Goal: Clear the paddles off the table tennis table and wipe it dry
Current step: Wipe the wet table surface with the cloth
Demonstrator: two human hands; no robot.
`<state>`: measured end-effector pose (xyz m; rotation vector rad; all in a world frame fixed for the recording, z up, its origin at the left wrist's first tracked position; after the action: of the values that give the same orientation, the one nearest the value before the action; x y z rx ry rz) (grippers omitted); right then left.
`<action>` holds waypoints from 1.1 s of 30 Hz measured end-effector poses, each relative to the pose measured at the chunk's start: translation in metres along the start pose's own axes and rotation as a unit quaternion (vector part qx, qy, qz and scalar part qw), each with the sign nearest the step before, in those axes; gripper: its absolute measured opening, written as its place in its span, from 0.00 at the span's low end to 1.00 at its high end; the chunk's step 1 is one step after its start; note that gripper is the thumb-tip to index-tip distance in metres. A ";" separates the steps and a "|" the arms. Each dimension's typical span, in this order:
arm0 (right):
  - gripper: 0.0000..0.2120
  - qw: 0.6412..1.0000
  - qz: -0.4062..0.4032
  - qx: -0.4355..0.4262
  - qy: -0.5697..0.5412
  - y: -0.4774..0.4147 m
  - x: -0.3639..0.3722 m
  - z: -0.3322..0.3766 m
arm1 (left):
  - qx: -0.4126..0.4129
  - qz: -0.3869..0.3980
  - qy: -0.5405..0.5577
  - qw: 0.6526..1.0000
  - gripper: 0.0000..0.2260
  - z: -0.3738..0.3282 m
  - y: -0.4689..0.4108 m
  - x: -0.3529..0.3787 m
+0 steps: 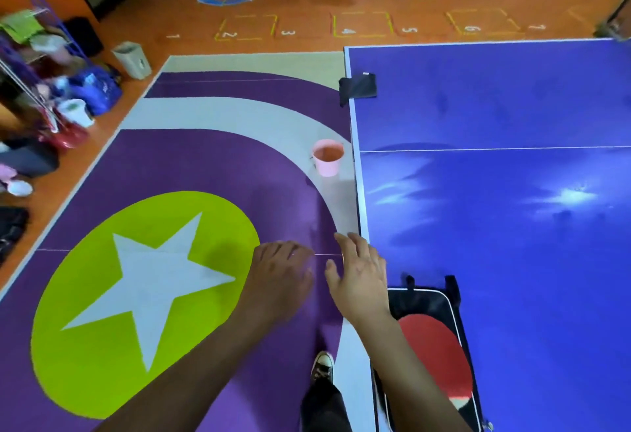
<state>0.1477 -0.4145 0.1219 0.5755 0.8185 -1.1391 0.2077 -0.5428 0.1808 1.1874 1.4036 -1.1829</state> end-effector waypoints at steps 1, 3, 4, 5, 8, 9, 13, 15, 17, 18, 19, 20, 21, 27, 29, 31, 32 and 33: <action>0.26 1.000 -0.003 0.000 -0.007 -0.021 0.001 0.004 | 0.001 0.008 -0.004 1.000 0.14 0.006 -0.020 0.001; 0.25 1.000 -0.013 0.006 -0.022 -0.057 0.000 0.008 | 0.009 0.010 -0.008 1.000 0.14 0.017 -0.054 0.000; 0.25 1.000 -0.016 0.004 -0.026 -0.075 -0.001 0.009 | 0.013 0.006 -0.010 1.000 0.14 0.022 -0.071 -0.001; 0.25 1.000 -0.015 0.002 -0.025 -0.093 -0.001 0.010 | 0.015 0.004 -0.012 1.000 0.15 0.027 -0.087 -0.003; 0.25 1.000 -0.006 0.003 0.003 -0.146 0.000 0.011 | 0.012 -0.007 -0.007 1.000 0.14 0.048 -0.130 -0.007; 0.24 1.000 -0.006 0.004 0.008 -0.161 0.000 0.013 | 0.007 -0.014 -0.002 1.000 0.13 0.056 -0.145 -0.009; 0.24 1.000 -0.011 0.006 0.001 -0.223 0.002 0.026 | 0.008 -0.032 0.002 0.999 0.13 0.088 -0.205 -0.007; 0.24 1.000 -0.014 0.011 0.005 -0.263 0.007 0.032 | 0.018 -0.026 0.008 0.999 0.13 0.108 -0.242 -0.002; 0.24 1.000 -0.019 0.018 0.011 -0.307 0.012 0.038 | 0.026 -0.030 0.006 0.999 0.13 0.130 -0.282 0.003; 0.24 0.999 -0.023 0.019 0.011 -0.327 0.014 0.042 | 0.030 -0.036 0.004 0.999 0.13 0.140 -0.301 0.005; 0.24 0.999 -0.028 0.023 0.012 -0.351 0.016 0.046 | 0.036 -0.038 0.003 0.999 0.13 0.152 -0.323 0.007; 0.24 0.999 -0.030 0.030 0.015 -0.373 0.018 0.050 | 0.042 -0.036 0.009 0.998 0.13 0.164 -0.345 0.009; 0.24 0.998 -0.033 0.040 0.019 -0.396 0.021 0.053 | 0.048 -0.033 0.018 0.998 0.13 0.177 -0.367 0.010; 0.23 0.994 -0.058 0.092 0.030 -0.521 0.033 0.076 | 0.112 -0.018 0.023 0.993 0.13 0.233 -0.492 0.012; 0.24 0.992 -0.059 0.102 0.038 -0.560 0.035 0.080 | 0.133 -0.009 0.025 0.991 0.13 0.247 -0.532 0.013; 0.23 0.990 -0.072 0.117 0.034 -0.592 0.034 0.081 | 0.142 0.001 0.027 0.989 0.13 0.261 -0.570 0.016; 0.23 0.989 -0.080 0.124 0.032 -0.608 0.033 0.080 | 0.144 0.001 0.028 0.989 0.12 0.267 -0.588 0.017; 0.22 0.988 -0.085 0.129 0.030 -0.622 0.032 0.078 | 0.147 0.000 0.030 0.989 0.12 0.270 -0.604 0.019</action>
<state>-0.4124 -0.6973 0.1448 0.7683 0.7876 -1.4011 -0.3771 -0.8530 0.1938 1.4361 1.3016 -1.3995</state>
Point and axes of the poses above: each hand's wrist, its own y-axis away from the middle knuckle, its own x-axis out of the palm, z = x × y, the point moved 8 cm from there along -y, towards the middle knuckle, and after that the axes turned 6 degrees about -y, right-handed, at the moved point
